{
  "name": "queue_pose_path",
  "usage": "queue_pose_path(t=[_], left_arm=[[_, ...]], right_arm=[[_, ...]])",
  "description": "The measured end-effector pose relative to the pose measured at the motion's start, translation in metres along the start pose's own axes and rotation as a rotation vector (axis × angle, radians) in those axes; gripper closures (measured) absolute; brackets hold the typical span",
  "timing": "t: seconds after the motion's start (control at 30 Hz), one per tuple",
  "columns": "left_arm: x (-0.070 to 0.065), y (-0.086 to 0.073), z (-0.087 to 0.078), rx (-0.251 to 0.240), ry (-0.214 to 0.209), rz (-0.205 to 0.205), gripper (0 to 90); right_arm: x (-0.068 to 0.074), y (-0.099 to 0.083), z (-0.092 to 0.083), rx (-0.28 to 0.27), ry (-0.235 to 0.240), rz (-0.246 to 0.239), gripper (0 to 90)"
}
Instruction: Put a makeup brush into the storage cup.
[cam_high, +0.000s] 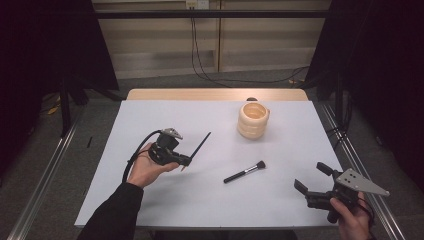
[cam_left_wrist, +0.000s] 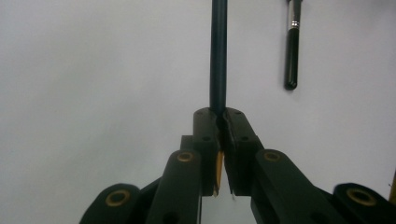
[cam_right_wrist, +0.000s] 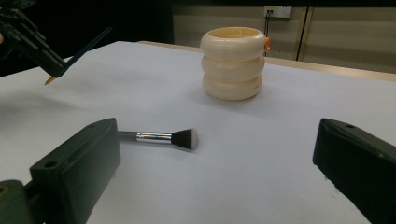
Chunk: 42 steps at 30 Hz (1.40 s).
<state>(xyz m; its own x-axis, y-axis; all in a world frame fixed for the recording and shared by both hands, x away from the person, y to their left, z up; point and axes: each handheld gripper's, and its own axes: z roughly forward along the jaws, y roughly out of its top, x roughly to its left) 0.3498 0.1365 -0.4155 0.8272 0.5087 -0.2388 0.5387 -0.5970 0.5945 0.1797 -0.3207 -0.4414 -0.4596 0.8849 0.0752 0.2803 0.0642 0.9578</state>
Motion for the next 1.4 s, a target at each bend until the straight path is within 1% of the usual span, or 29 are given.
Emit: queue_pose_path(t=[0.03,0.07,0.13,0.17,0.2,0.23,0.27,0.33,0.37,0.43,0.47,0.57,0.63,0.67,0.7,0.73,0.77,0.83,0.87,0.9,0.93,0.97,1.0,1.03,1.07,1.13,1.2,1.27,1.4], left_arm=[[-0.001,-0.001,-0.001,-0.012,0.003,0.002,84.4],[-0.003,-0.002,-0.003,-0.036,0.007,0.005,84.4],[-0.003,-0.002,-0.005,-0.047,0.009,0.007,84.4],[-0.005,-0.003,-0.006,-0.069,0.019,0.011,84.4],[-0.007,-0.003,-0.01,-0.104,0.025,0.005,84.4],[-0.007,-0.003,-0.01,-0.104,0.025,0.005,84.4],[-0.007,-0.004,-0.012,-0.119,0.008,-0.002,84.4],[-0.008,-0.005,-0.014,-0.153,0.008,0.003,84.4],[-0.009,-0.008,-0.015,-0.18,0.0,0.015,84.4],[-0.009,-0.009,-0.016,-0.184,0.0,0.018,84.3],[-0.01,-0.01,-0.017,-0.199,0.003,0.018,84.4],[-0.011,-0.013,-0.019,-0.263,0.004,0.013,84.4],[-0.011,-0.015,-0.022,-0.292,0.013,0.012,84.4],[-0.011,-0.016,-0.023,-0.316,0.011,0.01,84.4],[-0.011,-0.016,-0.025,-0.327,0.007,0.002,84.4],[-0.012,-0.017,-0.028,-0.363,0.011,0.008,84.4],[-0.012,-0.017,-0.028,-0.363,0.011,0.008,84.4],[-0.013,-0.018,-0.031,-0.395,0.01,0.012,84.4],[-0.015,-0.019,-0.033,-0.411,0.017,0.019,84.4],[-0.016,-0.02,-0.034,-0.431,0.03,0.035,84.4],[-0.018,-0.021,-0.034,-0.45,0.03,0.029,84.3],[-0.018,-0.022,-0.034,-0.465,0.027,0.037,84.4],[-0.02,-0.024,-0.034,-0.479,0.039,0.035,84.3],[-0.02,-0.025,-0.034,-0.49,0.032,0.035,84.3],[-0.021,-0.026,-0.034,-0.508,0.035,0.043,84.4],[-0.023,-0.028,-0.036,-0.528,0.025,0.042,84.3],[-0.026,-0.028,-0.038,-0.529,0.02,0.041,84.3],[-0.029,-0.029,-0.041,-0.547,0.001,0.027,84.3],[-0.034,-0.029,-0.044,-0.578,-0.005,0.035,84.3]], right_arm=[[0.0,0.0,0.0,0.0,0.0,0.0,0.2],[0.0,0.0,0.0,0.0,0.002,0.003,0.2],[0.0,0.0,0.0,-0.003,-0.003,0.005,0.2],[0.0,0.0,0.0,-0.003,-0.001,-0.004,0.1],[0.0,0.0,0.0,0.0,0.001,0.0,0.1],[0.0,0.0,0.0,0.0,0.001,0.0,0.1],[0.0,0.0,0.0,0.0,0.0,0.0,0.1],[0.0,0.0,0.0,0.001,0.0,0.0,0.2],[0.0,0.0,0.0,0.0,-0.001,-0.001,0.2],[0.0,0.0,0.0,-0.005,-0.001,0.0,0.2],[0.0,0.0,0.0,-0.005,0.0,0.0,0.1],[0.0,0.0,0.0,-0.004,0.002,0.0,0.1],[0.0,0.0,0.0,-0.003,0.001,0.0,0.1],[0.0,0.0,0.0,-0.005,0.002,-0.001,0.1],[0.0,0.0,0.0,-0.004,0.0,0.001,0.1],[0.0,0.0,0.0,-0.004,0.0,0.0,0.1],[0.0,0.0,0.0,-0.004,0.0,0.0,0.1],[0.0,0.0,0.0,-0.003,0.001,0.0,0.0],[0.0,0.0,0.0,-0.003,0.001,-0.001,0.0],[0.0,0.0,0.0,-0.001,0.001,-0.001,0.0],[0.0,0.0,0.0,-0.001,0.0,0.002,0.0],[0.0,0.0,0.0,-0.003,0.001,-0.003,0.0],[0.0,0.0,0.0,-0.005,0.0,-0.002,0.0],[0.0,0.0,0.0,-0.007,0.0,-0.002,0.0],[0.0,0.0,0.0,-0.009,0.001,-0.005,0.0],[0.001,0.0,0.0,-0.01,0.004,-0.003,0.0],[0.0,0.0,0.0,-0.012,0.003,-0.005,0.0],[0.0,0.0,0.0,-0.01,0.006,-0.002,0.0],[0.001,0.0,0.0,-0.013,0.006,-0.001,0.0]])
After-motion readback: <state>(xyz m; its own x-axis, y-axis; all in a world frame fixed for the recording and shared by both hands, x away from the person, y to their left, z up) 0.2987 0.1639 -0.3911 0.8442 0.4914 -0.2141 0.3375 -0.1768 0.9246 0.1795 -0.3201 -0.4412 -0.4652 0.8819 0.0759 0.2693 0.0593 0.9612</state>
